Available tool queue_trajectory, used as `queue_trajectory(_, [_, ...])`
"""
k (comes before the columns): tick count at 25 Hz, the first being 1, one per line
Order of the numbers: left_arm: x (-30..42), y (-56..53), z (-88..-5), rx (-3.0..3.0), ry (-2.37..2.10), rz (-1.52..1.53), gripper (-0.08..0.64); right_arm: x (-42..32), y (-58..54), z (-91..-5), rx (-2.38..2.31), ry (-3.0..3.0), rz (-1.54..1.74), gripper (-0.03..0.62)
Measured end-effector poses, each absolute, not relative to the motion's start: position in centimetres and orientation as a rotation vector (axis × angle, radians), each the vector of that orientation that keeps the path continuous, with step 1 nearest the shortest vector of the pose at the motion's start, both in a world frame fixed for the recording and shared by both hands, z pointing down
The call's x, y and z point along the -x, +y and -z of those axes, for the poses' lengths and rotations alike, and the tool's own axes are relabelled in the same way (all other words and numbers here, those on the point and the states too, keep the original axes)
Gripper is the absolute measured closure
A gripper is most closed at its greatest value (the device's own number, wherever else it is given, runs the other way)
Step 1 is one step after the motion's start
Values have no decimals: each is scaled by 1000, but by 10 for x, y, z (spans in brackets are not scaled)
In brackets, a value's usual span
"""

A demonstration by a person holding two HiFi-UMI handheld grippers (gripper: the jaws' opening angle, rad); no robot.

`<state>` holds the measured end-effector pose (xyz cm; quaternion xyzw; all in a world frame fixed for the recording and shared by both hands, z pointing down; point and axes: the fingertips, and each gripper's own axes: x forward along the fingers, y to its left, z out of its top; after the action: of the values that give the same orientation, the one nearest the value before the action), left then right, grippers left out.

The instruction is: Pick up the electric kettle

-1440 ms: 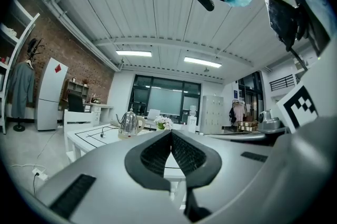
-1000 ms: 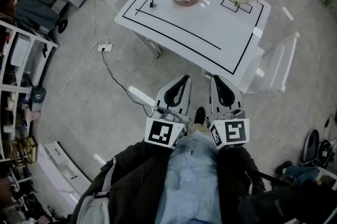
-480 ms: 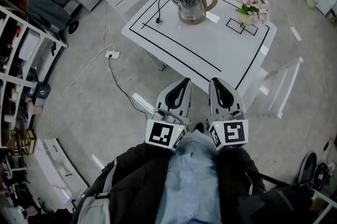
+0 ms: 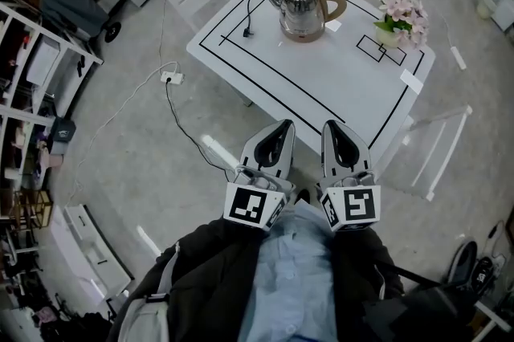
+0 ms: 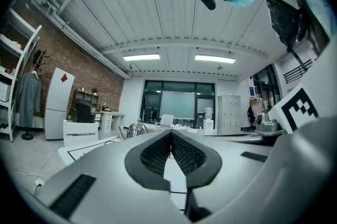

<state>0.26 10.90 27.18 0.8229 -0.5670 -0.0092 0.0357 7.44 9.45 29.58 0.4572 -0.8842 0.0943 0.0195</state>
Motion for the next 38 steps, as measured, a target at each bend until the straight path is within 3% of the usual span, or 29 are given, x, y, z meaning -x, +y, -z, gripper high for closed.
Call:
queue_trajectory(15, [51,-7,-303,-2492,-1620,37,552,-20,-17,-322,-1465,-2633,-351,575])
queue_trajectory(25, [97,-80,-281,-2546,-1577,116,552,23,-88,-291,-1554,-2611,-275,575])
queue_trajectory(38, [94,-121,-259,-2627,-1479,174,552,14,-119,-262,-1700,-2543,-187,575])
